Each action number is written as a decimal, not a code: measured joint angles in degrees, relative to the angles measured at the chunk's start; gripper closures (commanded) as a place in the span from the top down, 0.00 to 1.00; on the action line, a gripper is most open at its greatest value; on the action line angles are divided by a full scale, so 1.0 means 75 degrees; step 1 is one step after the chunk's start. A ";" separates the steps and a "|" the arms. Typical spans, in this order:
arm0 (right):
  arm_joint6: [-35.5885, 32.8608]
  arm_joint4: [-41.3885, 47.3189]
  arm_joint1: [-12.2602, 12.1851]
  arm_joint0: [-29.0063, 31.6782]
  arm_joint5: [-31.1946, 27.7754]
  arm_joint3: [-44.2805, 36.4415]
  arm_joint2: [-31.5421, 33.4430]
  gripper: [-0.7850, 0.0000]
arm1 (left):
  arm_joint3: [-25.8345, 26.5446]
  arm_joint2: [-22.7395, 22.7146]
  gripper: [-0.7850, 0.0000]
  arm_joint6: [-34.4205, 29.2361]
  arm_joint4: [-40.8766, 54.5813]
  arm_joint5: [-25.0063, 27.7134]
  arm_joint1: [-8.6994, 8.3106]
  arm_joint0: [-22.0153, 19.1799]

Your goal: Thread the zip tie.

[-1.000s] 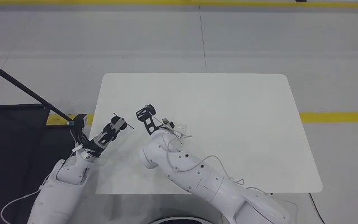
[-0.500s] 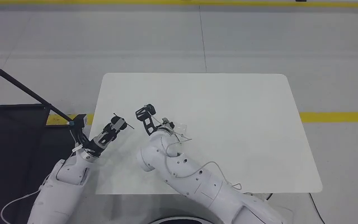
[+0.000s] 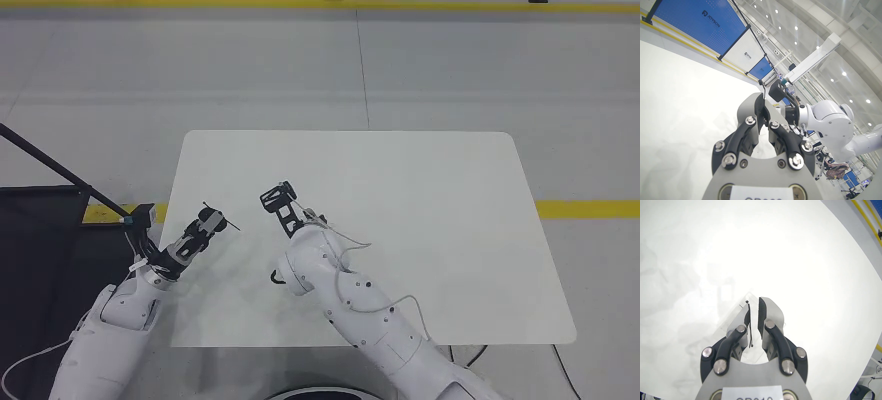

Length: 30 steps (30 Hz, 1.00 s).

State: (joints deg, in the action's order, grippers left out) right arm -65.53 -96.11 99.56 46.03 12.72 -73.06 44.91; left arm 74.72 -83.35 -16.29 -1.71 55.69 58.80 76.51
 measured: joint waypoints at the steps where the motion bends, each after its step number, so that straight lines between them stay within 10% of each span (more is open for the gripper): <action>1: -0.0035 0.0001 -0.0004 0.0002 -0.0144 0.0026 0.0056 0.23 | 0.0000 0.0000 0.00 0.0000 0.0000 0.0000 0.0000 0.0000; 30: 0.0083 0.0464 0.0289 -0.0419 -0.1265 0.1335 0.0397 0.22 | 0.0000 0.0000 0.00 0.0000 0.0000 0.0000 0.0000 0.0000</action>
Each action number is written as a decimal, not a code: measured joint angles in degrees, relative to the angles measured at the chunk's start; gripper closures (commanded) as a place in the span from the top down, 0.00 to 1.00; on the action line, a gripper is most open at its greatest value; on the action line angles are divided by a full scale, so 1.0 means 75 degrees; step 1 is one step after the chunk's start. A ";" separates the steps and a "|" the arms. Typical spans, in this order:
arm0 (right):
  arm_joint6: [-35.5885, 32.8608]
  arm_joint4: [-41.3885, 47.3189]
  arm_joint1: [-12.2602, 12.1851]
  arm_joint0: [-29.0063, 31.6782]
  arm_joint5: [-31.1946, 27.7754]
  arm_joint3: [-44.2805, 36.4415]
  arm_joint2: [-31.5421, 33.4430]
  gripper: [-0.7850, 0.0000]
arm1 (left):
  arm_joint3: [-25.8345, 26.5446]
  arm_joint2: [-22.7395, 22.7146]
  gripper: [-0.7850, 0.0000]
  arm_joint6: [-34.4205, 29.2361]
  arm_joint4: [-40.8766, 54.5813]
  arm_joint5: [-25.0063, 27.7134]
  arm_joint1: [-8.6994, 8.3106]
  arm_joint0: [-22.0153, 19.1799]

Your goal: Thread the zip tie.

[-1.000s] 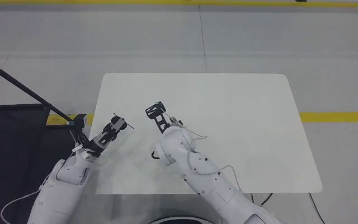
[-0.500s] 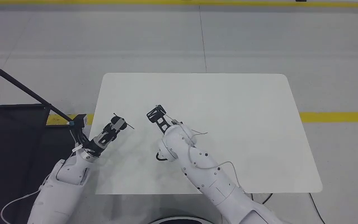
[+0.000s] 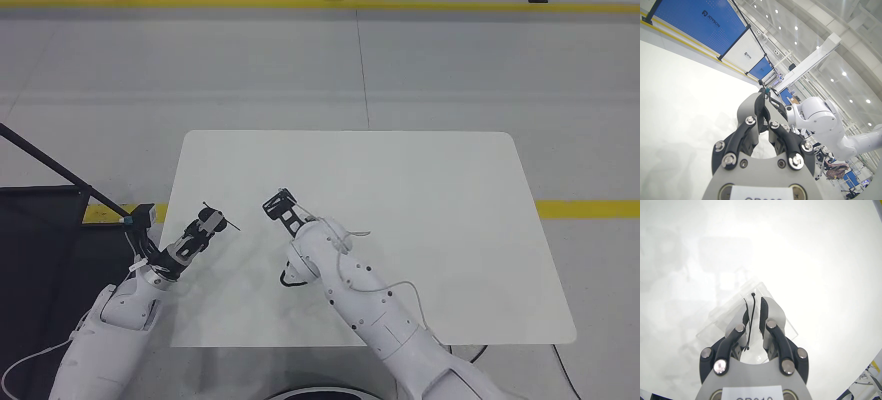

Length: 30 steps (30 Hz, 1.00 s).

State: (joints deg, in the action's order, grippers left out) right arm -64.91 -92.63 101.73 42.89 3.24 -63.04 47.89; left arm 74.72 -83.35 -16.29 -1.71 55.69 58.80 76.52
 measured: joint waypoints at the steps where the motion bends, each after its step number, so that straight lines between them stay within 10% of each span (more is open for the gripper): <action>1: 0.0028 0.0014 0.0003 -0.0009 -0.0024 0.0028 0.0032 0.21 | 0.0000 0.0000 0.00 0.0000 0.0000 0.0000 0.0000 0.0000; 30: 0.0226 -0.0064 0.0047 0.0093 -0.0160 0.0176 0.0483 0.12 | 0.0000 0.0000 0.00 0.0000 0.0000 0.0000 0.0000 0.0000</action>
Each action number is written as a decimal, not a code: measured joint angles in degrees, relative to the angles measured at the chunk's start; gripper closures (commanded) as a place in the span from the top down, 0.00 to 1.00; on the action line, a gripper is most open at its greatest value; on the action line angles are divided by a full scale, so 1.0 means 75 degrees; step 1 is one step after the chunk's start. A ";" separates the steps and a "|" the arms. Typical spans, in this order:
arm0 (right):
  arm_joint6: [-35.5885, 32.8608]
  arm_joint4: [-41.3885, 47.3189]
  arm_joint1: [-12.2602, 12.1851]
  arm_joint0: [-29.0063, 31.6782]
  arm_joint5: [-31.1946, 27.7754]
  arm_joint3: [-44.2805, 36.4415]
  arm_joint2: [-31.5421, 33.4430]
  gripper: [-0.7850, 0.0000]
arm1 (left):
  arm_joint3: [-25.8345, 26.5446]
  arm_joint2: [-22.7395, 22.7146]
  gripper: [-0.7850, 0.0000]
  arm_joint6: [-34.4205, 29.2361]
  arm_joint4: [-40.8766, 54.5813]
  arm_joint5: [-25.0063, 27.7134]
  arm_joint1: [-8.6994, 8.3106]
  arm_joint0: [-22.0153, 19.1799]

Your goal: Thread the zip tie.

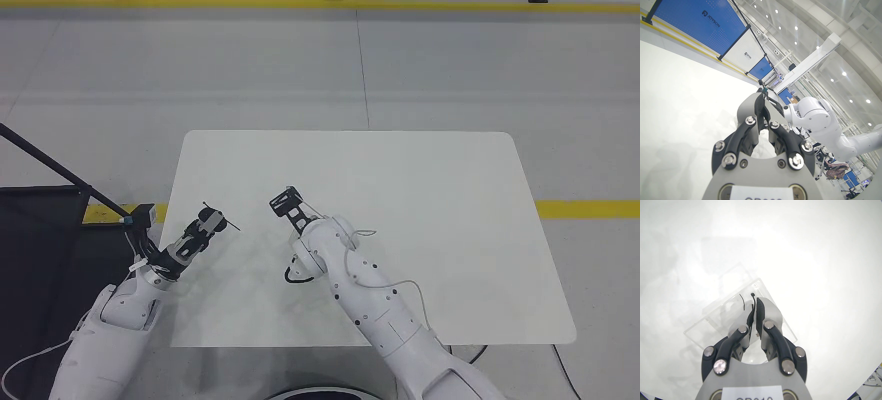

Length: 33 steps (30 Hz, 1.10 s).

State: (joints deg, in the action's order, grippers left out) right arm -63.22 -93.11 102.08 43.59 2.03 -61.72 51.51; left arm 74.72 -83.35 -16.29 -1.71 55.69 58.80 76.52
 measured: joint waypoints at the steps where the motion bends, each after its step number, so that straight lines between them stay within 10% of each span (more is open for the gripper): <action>1: 0.0000 0.0008 0.0006 -0.0008 -0.0010 0.0018 0.0008 0.11 | 0.0000 0.0000 0.00 0.0000 0.0000 0.0000 0.0000 0.0000; 33: 0.0763 -0.0123 -0.0325 0.1301 -0.1326 -0.2261 0.0865 0.00 | 0.0000 0.0000 0.00 0.0000 0.0000 0.0000 0.0000 0.0000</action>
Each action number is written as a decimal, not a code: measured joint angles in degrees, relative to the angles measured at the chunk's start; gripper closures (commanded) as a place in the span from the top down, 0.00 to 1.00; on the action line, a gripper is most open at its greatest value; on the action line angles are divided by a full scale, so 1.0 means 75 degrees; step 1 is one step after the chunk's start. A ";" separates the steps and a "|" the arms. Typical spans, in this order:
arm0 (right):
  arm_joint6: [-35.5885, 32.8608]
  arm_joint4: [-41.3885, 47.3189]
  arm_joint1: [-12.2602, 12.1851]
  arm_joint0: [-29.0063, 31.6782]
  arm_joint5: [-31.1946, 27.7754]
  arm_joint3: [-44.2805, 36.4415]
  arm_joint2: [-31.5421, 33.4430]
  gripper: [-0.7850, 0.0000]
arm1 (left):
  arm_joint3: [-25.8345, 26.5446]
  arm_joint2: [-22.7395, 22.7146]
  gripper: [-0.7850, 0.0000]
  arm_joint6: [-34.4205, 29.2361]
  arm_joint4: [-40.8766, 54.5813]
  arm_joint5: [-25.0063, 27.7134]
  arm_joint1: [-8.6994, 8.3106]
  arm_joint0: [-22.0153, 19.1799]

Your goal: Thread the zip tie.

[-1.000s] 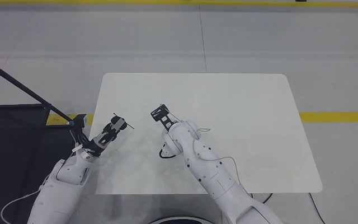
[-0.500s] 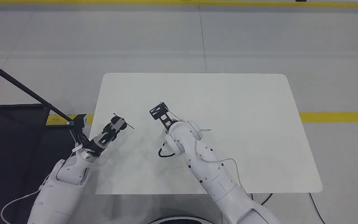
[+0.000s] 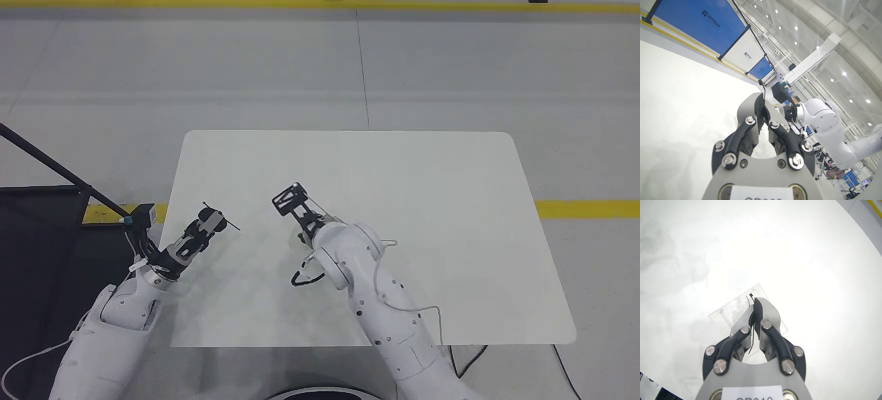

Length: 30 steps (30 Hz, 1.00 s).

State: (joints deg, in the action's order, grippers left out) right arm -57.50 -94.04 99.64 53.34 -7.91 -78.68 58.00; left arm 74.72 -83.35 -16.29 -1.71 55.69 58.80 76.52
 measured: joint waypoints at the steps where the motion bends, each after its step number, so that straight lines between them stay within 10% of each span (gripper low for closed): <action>1: 0.0080 0.0009 -0.0015 0.0045 -0.0140 -0.0068 -0.0003 0.00 | 0.0000 0.0000 0.00 0.0000 0.0000 0.0000 0.0000 0.0000; 30: 0.0899 0.0076 -0.0338 0.0226 -0.2375 -0.0186 0.0082 0.00 | 0.0000 0.0000 0.00 0.0000 0.0000 0.0000 0.0000 0.0000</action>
State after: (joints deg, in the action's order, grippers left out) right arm -50.76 -93.46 97.10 55.04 -25.73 -80.08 58.61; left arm 74.72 -83.35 -16.29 -1.71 55.69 58.80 76.52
